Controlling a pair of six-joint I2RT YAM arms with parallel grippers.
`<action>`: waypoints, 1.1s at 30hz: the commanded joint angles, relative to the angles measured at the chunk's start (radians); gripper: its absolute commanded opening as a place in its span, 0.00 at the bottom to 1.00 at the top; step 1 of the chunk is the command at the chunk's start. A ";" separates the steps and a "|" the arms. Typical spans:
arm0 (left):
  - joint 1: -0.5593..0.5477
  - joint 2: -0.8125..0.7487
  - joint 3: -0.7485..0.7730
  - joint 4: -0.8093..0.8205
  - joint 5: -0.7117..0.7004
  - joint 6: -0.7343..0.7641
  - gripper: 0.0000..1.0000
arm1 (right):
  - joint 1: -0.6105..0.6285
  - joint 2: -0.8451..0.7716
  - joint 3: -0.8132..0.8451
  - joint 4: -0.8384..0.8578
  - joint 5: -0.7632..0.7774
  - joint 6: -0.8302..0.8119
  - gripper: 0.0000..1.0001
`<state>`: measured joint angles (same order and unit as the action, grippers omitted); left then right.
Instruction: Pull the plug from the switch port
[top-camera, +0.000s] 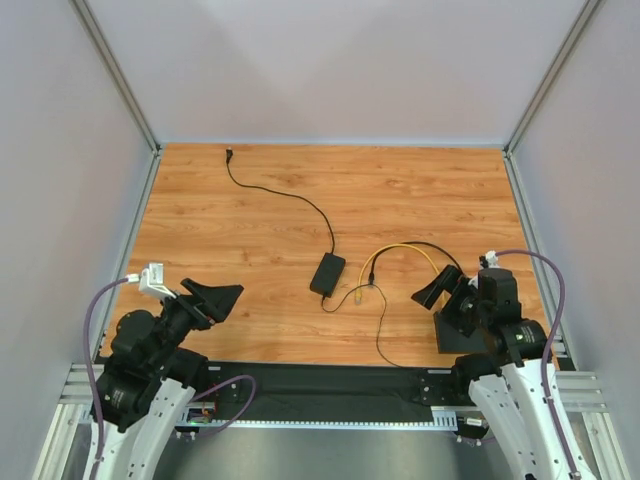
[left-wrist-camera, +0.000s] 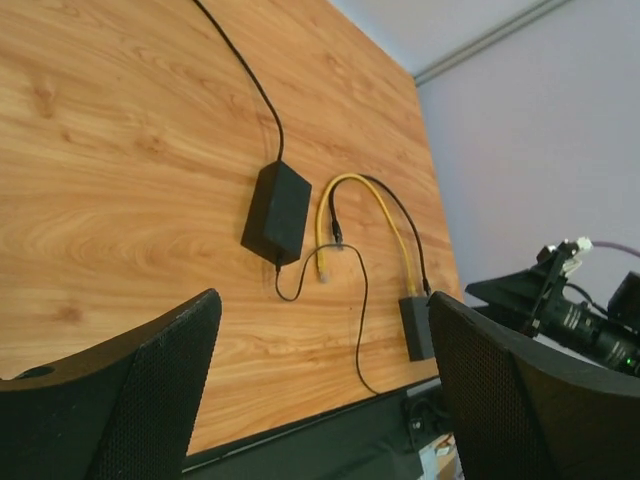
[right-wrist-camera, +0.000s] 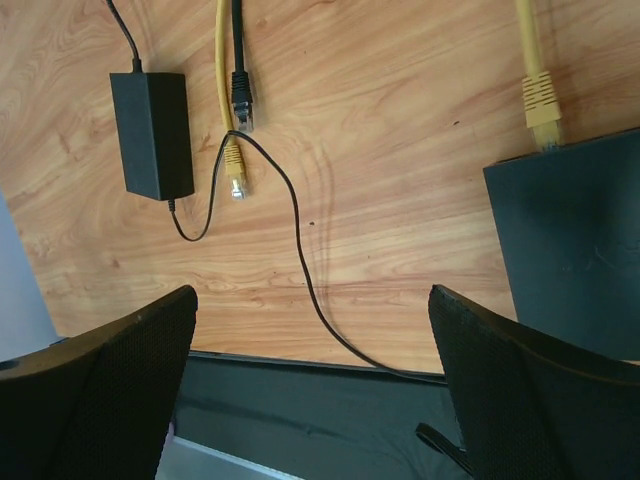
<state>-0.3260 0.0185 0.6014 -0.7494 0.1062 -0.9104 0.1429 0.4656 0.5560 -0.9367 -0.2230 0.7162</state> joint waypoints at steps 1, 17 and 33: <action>-0.002 0.027 -0.047 0.080 0.137 -0.025 0.91 | -0.003 0.019 0.073 -0.040 0.063 -0.012 1.00; -0.496 1.243 0.248 0.827 0.084 -0.018 0.75 | -0.011 0.220 0.240 -0.113 0.481 0.094 0.94; -0.668 2.052 0.839 1.113 0.372 -0.136 0.43 | -0.418 0.308 0.099 -0.080 0.395 0.166 0.17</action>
<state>-0.9733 2.0350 1.3716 0.2733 0.4076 -1.0187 -0.1894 0.7753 0.6662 -1.0328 0.2104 0.8787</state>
